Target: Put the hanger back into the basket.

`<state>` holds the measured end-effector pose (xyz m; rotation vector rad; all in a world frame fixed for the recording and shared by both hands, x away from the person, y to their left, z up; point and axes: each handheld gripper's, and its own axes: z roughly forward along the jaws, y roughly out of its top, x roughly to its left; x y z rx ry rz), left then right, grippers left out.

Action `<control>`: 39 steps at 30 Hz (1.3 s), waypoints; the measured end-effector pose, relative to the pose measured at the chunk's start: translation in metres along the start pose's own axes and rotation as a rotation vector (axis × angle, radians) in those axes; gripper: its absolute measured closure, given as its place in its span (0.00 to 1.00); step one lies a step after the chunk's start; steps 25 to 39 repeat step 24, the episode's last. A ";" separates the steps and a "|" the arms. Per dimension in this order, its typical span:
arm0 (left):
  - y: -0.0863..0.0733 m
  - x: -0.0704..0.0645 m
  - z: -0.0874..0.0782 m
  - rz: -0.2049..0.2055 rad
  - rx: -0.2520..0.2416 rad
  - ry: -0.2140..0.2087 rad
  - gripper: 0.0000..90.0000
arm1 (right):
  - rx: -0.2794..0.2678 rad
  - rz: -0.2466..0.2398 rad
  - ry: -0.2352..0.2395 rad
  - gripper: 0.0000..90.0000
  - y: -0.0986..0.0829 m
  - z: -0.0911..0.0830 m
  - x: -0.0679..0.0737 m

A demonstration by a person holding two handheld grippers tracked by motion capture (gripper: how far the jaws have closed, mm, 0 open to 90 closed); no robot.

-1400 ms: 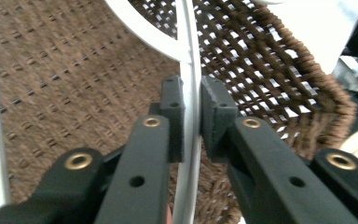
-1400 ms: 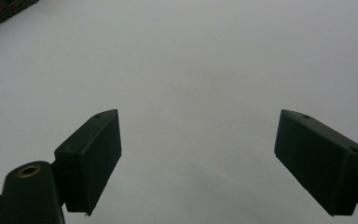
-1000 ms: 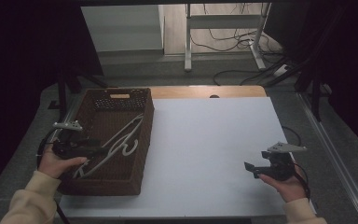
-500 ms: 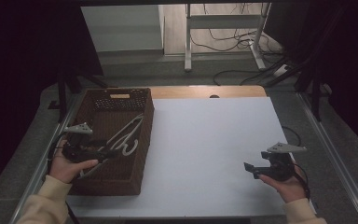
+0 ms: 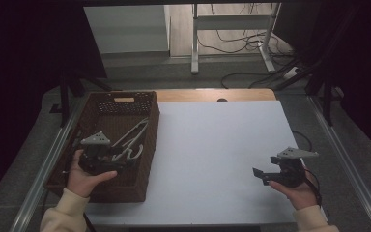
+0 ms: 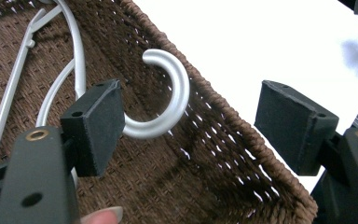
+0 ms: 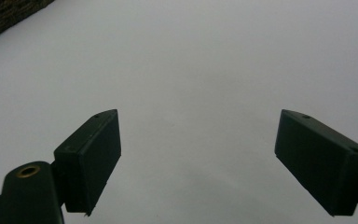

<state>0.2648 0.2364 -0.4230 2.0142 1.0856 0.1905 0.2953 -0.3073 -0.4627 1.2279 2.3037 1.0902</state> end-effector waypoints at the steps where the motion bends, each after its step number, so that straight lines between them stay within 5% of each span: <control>1: -0.002 -0.001 0.000 -0.002 -0.009 0.000 0.27 | 0.004 -0.004 0.002 0.16 0.000 0.001 0.000; 7: -0.011 -0.008 -0.003 0.016 -0.058 -0.004 0.28 | 0.008 -0.026 0.013 0.16 -0.001 0.001 0.002; 39: -0.010 -0.011 -0.004 0.035 -0.049 0.030 0.26 | -0.008 -0.047 0.020 0.16 -0.002 -0.001 0.002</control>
